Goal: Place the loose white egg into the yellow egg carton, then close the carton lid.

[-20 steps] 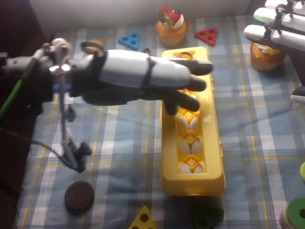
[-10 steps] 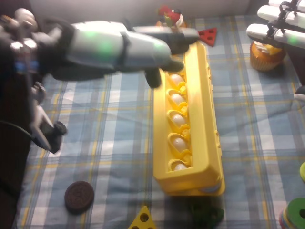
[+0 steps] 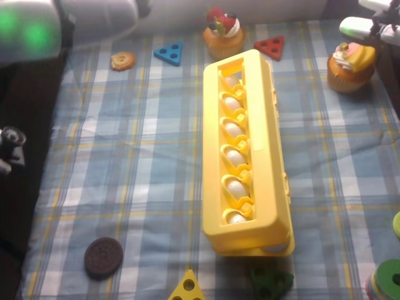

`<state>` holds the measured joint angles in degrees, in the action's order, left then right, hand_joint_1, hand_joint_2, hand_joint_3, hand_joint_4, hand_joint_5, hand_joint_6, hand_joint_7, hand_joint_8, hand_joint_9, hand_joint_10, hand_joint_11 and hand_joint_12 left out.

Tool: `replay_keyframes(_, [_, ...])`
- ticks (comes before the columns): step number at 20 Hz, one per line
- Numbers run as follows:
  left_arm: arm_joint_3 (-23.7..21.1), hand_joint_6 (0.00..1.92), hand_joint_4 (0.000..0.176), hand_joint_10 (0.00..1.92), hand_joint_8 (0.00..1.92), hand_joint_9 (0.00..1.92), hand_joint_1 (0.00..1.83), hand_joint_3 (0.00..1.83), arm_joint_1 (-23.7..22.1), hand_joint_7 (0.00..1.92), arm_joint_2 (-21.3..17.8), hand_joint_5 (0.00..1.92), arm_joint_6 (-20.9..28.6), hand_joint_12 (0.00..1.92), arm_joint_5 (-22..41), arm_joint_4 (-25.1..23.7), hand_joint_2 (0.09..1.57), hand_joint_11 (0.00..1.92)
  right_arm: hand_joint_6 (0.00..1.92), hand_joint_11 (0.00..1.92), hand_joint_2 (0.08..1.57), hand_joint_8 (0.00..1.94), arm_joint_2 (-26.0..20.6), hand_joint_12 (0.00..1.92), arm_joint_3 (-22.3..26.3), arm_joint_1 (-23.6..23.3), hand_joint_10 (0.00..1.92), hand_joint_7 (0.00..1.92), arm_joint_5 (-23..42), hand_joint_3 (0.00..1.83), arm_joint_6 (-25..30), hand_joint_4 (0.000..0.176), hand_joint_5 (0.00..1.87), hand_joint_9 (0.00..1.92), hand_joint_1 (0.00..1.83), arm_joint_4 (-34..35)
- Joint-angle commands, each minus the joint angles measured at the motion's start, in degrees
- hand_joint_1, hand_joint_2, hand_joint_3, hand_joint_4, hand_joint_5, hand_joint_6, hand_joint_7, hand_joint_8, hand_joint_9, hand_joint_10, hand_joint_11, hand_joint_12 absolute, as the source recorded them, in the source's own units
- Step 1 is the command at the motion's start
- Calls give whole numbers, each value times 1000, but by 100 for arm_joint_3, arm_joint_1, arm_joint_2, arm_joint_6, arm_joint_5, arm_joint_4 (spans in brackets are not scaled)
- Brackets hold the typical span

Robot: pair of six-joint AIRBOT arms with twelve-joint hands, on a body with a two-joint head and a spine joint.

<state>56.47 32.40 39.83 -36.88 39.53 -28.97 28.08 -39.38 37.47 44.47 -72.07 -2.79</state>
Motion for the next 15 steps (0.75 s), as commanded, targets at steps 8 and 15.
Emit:
replay_keyframes(8, [-333,0,131,0,0,0,287,0,1880,0,-310,0,-1514,0,3992,3226,1167,0,0,0,1136,0,-141,0,57,81,0,0,1856,0,-439,11,0,0,480,636])
replay_keyframes(15, [-517,932,128,0,0,0,528,0,2855,0,-428,0,-1689,0,5985,4038,1441,0,1705,0,1392,3,-170,1057,67,354,20,21,3173,22,-398,171,428,52,645,613])
